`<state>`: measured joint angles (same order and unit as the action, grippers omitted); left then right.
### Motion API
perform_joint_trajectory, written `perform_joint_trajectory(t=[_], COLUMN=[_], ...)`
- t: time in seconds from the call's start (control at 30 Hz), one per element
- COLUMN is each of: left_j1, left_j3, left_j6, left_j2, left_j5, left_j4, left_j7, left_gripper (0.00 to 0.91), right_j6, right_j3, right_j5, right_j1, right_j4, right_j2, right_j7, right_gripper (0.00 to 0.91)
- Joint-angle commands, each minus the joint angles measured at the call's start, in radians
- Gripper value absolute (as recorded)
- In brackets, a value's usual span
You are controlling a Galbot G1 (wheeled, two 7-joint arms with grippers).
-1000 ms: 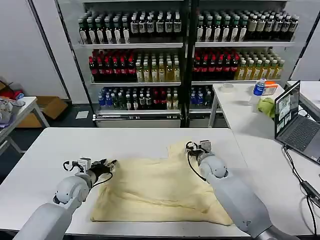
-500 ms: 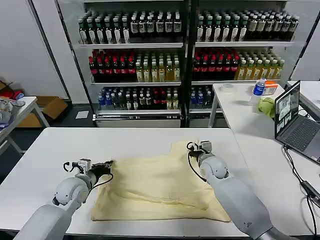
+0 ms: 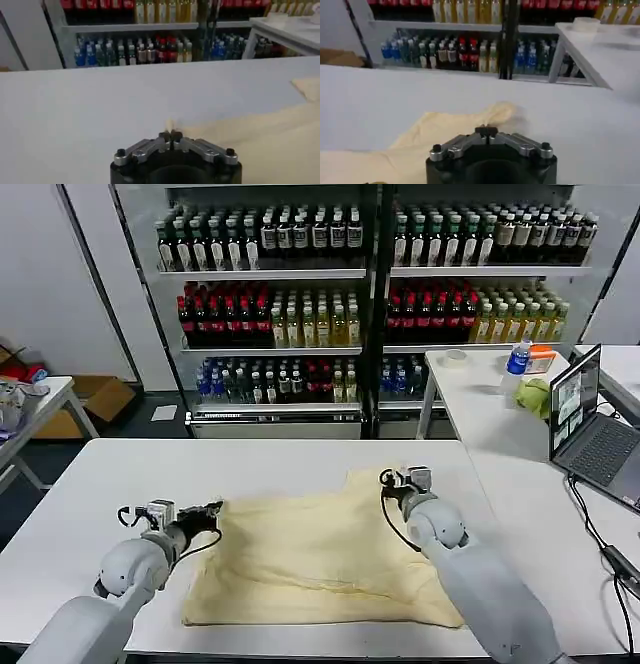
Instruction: Fold and organize the clothes.
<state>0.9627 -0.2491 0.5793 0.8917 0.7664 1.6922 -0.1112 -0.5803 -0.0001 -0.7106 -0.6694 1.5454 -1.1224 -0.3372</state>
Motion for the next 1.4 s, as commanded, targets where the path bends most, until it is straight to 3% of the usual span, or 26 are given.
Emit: perform_joint_trajectory(t=[0.03, 0.4, 0.7, 1.03, 1.4], left_j1=[0.03, 0.142, 0.226, 0.352, 0.42], left_j3=[-0.026, -0.115, -0.164, -0.207, -0.224], left_j6=[0.0, 0.0, 0.0, -0.001, -0.002], left_j2=[-0.008, -0.032, -0.052, -0.058, -0.06], left_j5=[0.005, 0.019, 0.014, -0.031, -0.067], left_j4=[0.063, 0.159, 0.23, 0.317, 0.327], left_j7=[0.0, 0.014, 0.037, 0.066, 0.082], left_gripper=[0.01, 0.01, 0.01, 0.01, 0.01], right_j6=[0.002, 0.002, 0.002, 0.001, 0.001], right_j3=[0.052, 0.177, 0.272, 0.383, 0.44], right_j5=[0.002, 0.014, 0.046, 0.124, 0.182], right_j1=[-0.088, -0.287, -0.481, -0.683, -0.832], right_j4=[0.191, 0.404, 0.53, 0.639, 0.656], right_j2=[0.055, 0.146, 0.164, 0.143, 0.076], right_j7=[-0.002, 0.01, 0.039, 0.075, 0.083], right_gripper=[0.0, 0.0, 0.0, 0.0, 0.0])
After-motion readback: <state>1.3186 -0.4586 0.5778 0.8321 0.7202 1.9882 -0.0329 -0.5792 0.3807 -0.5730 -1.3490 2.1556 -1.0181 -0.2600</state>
